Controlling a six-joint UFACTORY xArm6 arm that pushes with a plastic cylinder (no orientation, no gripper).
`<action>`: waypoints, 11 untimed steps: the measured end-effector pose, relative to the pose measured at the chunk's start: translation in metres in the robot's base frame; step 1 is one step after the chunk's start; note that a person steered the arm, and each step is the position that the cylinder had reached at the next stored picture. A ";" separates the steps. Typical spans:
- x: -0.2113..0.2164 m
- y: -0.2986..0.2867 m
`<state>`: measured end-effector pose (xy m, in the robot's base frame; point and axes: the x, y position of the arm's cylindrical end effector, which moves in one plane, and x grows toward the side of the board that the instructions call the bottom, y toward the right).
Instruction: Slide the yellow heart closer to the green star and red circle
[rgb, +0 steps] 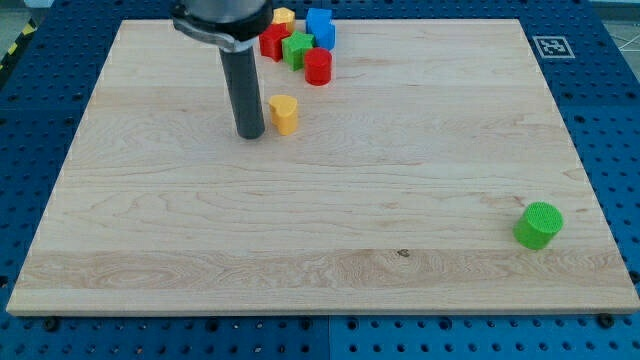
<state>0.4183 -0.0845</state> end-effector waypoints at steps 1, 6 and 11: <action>0.001 0.019; -0.021 0.063; -0.103 0.023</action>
